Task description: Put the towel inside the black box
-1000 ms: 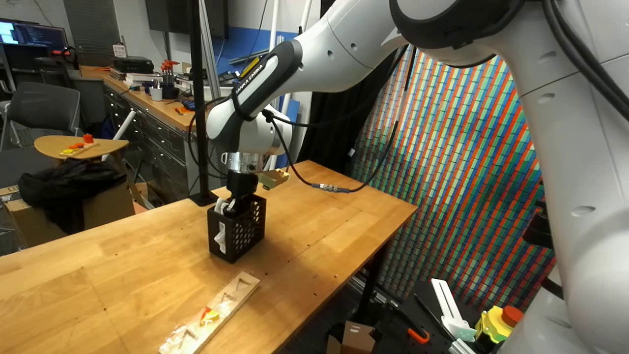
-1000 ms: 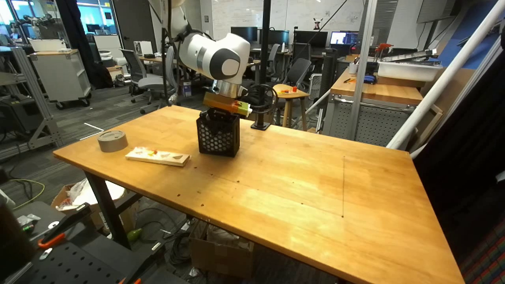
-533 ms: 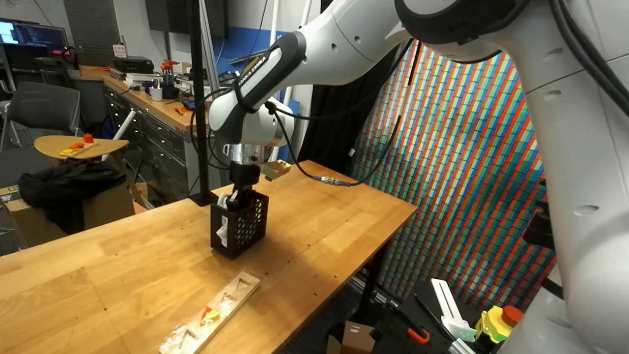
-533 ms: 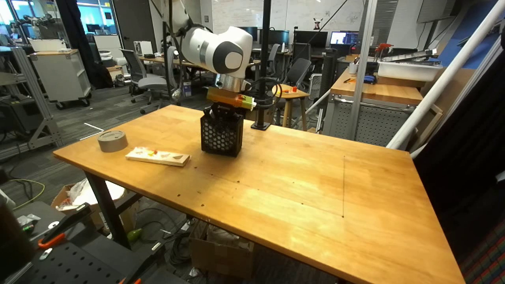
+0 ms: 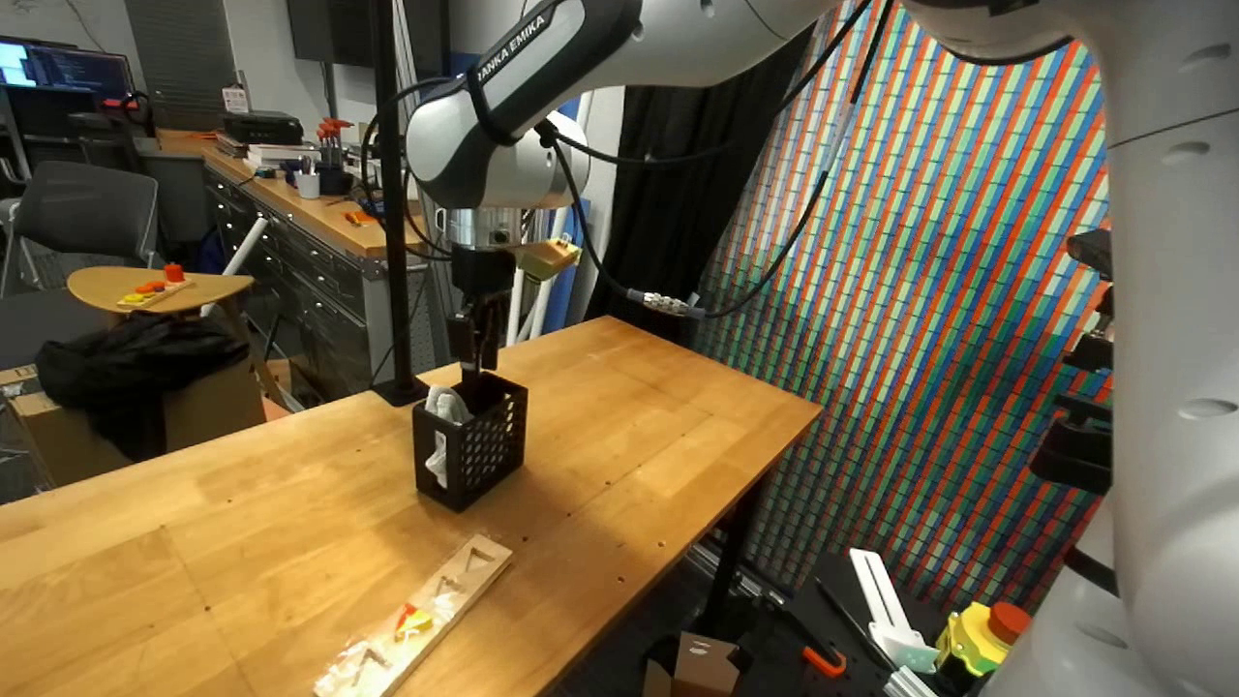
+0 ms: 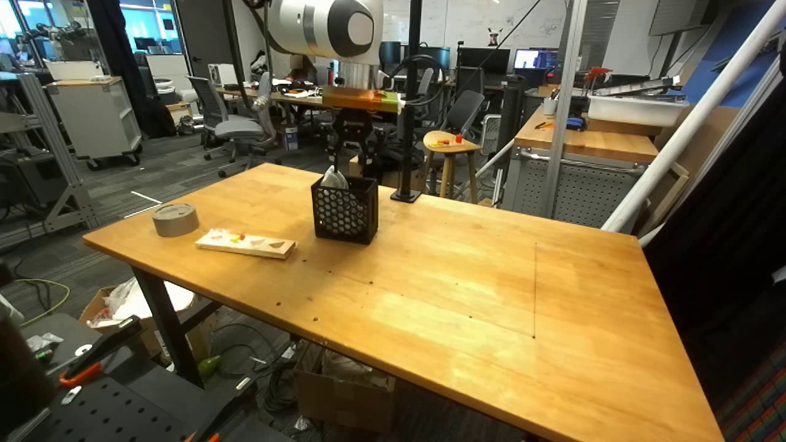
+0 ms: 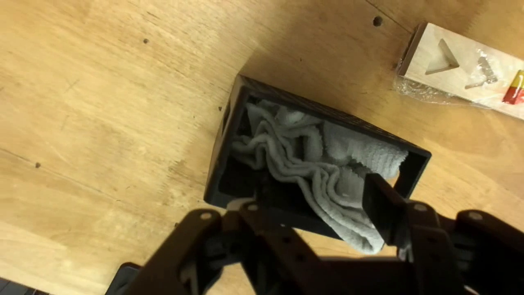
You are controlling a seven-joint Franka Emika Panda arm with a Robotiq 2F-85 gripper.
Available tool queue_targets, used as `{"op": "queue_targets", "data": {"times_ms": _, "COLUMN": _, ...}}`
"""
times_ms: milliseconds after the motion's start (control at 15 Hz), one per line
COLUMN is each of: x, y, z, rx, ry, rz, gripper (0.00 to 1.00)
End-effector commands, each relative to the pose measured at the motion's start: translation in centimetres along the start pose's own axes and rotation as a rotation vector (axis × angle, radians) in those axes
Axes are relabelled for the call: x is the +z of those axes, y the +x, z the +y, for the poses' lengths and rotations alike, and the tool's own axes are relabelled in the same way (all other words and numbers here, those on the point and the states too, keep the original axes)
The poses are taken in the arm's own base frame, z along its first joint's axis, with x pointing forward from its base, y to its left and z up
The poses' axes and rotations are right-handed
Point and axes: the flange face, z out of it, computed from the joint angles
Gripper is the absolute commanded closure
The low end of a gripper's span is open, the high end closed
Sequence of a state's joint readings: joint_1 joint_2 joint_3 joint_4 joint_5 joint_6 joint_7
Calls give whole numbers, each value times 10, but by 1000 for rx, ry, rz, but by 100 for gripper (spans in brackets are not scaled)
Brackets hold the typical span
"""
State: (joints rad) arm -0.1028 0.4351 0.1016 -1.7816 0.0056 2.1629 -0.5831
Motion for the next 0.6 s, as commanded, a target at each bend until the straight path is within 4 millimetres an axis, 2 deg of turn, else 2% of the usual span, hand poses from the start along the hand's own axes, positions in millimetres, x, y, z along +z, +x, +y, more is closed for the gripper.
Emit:
{"op": "queue_targets", "data": {"times_ms": 0, "x": -24, "y": 11, "z": -17, "rx": -8, "ry": -41, "rz": -16, "gripper": 57}}
{"op": "queue_targets", "data": {"times_ms": 133, "x": -29, "y": 23, "z": -27, "rx": -23, "ry": -50, "rz": -21, "gripper": 64}}
{"op": "queue_targets", "data": {"times_ms": 200, "x": -28, "y": 29, "z": -32, "rx": -30, "ry": -54, "rz": -25, "gripper": 58}}
{"op": "queue_targets", "data": {"times_ms": 533, "x": -22, "y": 54, "z": -56, "rx": -57, "ry": -53, "rz": -21, "gripper": 52}}
